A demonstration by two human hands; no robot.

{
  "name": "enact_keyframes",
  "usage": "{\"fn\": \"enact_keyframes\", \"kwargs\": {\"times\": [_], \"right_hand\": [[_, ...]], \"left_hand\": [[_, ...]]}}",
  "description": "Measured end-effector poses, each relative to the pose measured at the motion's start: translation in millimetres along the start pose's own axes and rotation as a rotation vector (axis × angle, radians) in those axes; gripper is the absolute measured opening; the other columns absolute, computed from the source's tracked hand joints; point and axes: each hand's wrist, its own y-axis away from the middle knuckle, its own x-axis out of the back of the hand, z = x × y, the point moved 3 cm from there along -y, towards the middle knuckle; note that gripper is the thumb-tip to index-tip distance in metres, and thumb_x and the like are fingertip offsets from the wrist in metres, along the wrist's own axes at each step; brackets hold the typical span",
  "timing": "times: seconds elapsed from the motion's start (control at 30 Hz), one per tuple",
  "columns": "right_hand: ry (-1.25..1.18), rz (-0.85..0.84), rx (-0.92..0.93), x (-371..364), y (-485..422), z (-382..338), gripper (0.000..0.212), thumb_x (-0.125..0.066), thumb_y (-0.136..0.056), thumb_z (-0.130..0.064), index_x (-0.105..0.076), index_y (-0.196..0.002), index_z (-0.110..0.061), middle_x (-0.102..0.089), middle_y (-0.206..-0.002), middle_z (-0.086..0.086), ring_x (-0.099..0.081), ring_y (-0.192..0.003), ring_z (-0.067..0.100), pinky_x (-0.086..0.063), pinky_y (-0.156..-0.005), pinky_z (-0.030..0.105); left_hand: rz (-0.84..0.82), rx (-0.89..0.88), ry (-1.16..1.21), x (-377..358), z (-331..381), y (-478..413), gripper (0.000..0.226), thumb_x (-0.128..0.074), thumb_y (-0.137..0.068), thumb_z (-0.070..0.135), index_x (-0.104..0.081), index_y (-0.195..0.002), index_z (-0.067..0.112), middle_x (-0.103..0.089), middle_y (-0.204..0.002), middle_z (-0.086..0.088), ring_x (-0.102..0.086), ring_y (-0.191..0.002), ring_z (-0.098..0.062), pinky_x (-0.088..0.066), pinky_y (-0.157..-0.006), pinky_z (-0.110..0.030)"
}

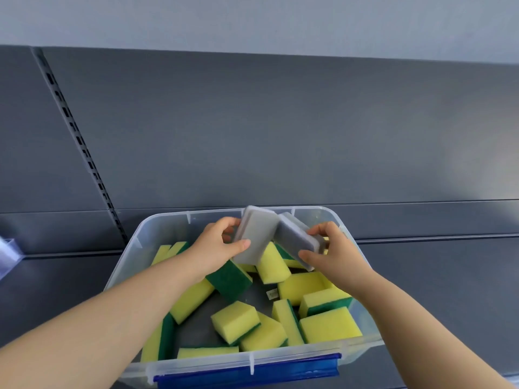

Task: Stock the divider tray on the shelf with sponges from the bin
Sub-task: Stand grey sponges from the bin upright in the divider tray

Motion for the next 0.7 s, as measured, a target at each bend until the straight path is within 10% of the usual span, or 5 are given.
{"fn": "enact_keyframes", "kwargs": {"times": [0.2, 0.4, 0.7], "right_hand": [[0.520, -0.563, 0.154, -10.6, 3.3, 7.8, 0.058, -0.064, -0.083, -0.030, -0.037, -0.134, -0.042, -0.038, -0.130, -0.012, -0.038, -0.119, 0.010, -0.037, -0.103, 0.033], [0.480, -0.327, 0.063, 15.8, -41.5, -3.2, 0.044, -0.050, -0.093, -0.016, -0.042, -0.135, -0.025, -0.053, -0.131, -0.004, -0.052, -0.111, 0.016, -0.039, -0.093, 0.023], [0.634, -0.768, 0.058, -29.1, -60.0, 0.9, 0.078, -0.069, -0.080, -0.032, -0.025, -0.144, -0.033, -0.036, -0.146, -0.004, -0.037, -0.131, 0.023, -0.032, -0.107, 0.043]], "left_hand": [[0.106, -0.085, -0.093, 32.1, 12.3, 5.5, 0.034, -0.046, -0.095, 0.037, -0.038, -0.128, 0.042, -0.051, -0.120, 0.009, -0.051, -0.108, -0.013, -0.045, -0.088, -0.035], [0.107, 0.029, -0.282, 49.8, 11.5, 15.0, 0.059, -0.072, -0.075, 0.042, -0.042, -0.125, 0.034, -0.054, -0.109, 0.009, -0.050, -0.101, -0.010, -0.035, -0.077, -0.023], [-0.021, 0.127, -0.421, 37.3, 9.9, 24.6, 0.049, -0.064, -0.080, 0.034, -0.037, -0.118, 0.045, -0.046, -0.116, 0.021, -0.063, -0.082, -0.023, -0.054, -0.072, -0.039]]}}
